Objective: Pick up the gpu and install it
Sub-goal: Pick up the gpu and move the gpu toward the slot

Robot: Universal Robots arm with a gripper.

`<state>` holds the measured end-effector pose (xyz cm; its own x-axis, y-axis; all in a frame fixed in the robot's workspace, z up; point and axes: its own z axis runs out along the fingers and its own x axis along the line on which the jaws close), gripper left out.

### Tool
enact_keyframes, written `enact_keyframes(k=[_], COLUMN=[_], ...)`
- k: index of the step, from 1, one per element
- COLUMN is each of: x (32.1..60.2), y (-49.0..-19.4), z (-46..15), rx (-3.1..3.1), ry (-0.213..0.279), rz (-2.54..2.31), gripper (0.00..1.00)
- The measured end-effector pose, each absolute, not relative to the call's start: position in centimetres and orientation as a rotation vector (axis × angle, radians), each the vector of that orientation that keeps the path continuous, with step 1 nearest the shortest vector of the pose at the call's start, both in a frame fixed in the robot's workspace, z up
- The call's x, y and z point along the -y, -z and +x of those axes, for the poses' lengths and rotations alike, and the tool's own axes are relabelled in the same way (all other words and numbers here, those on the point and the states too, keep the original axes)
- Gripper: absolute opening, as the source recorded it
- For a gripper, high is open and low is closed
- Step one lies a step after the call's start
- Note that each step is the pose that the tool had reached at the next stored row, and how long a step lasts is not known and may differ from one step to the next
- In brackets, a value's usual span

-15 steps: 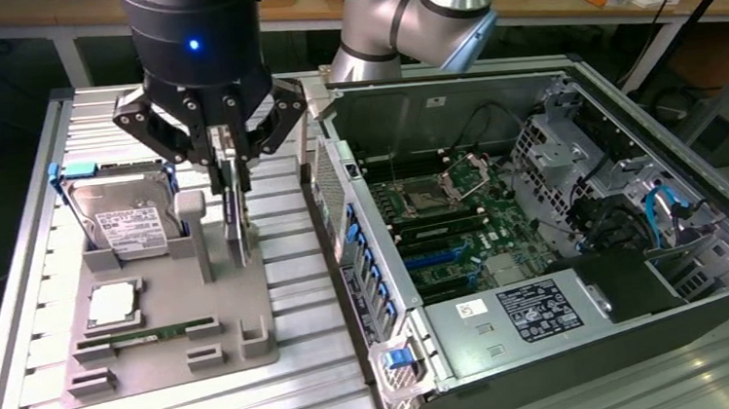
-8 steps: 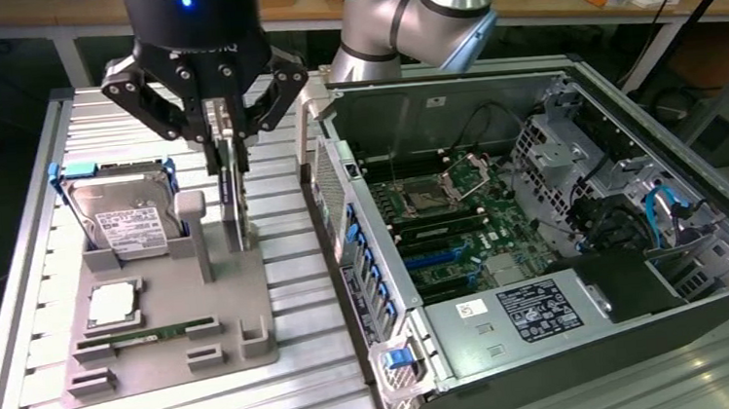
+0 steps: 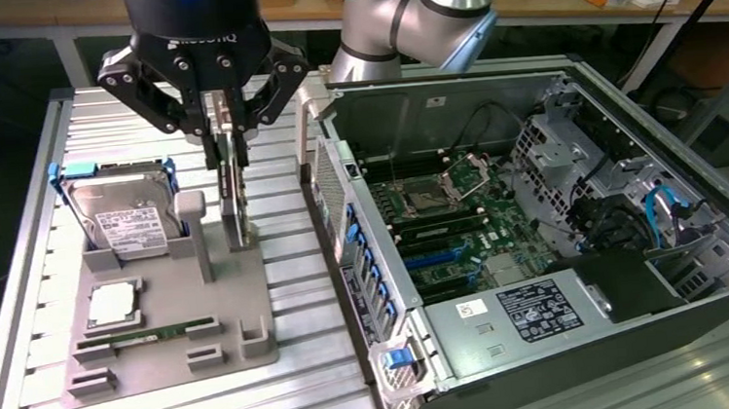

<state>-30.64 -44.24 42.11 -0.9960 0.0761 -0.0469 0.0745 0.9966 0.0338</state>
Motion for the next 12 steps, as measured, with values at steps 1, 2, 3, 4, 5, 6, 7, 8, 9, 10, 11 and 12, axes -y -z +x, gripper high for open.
enact_keyframes(k=[1, 2, 3, 4, 5, 6, 7, 8, 9, 10, 11, 12], x=[44.24, 44.24, 44.24, 44.24, 44.24, 44.24, 44.24, 44.24, 44.24, 44.23, 44.23, 44.24], y=[-42.11, -42.11, -42.11, -42.11, -42.11, -42.11, -42.11, -42.1, -42.11, -42.11, -42.11, -42.11], z=[-30.64, -30.64, -30.64, -30.64, -30.64, -30.64, -30.64, -30.64, -30.63, -30.58, -30.46, -30.34], rx=[-3.091, -3.091, -3.091, -3.091, -3.091, -3.091, -3.091, -3.091, -3.091, -3.091, -3.091, -3.091], ry=[-0.05, -0.05, -0.049, -0.05, -0.049, -0.05, -0.05, -0.05, -0.049, -0.049, -0.049, -0.049], rz=[0.117, 0.117, 0.117, 0.117, 0.117, 0.117, 0.117, 0.117, 0.117, 0.117, 0.116, 0.116], gripper=[0.27, 0.27, 0.27, 0.27, 0.27, 0.27, 0.27, 0.27, 0.27, 0.27, 0.27, 0.27])
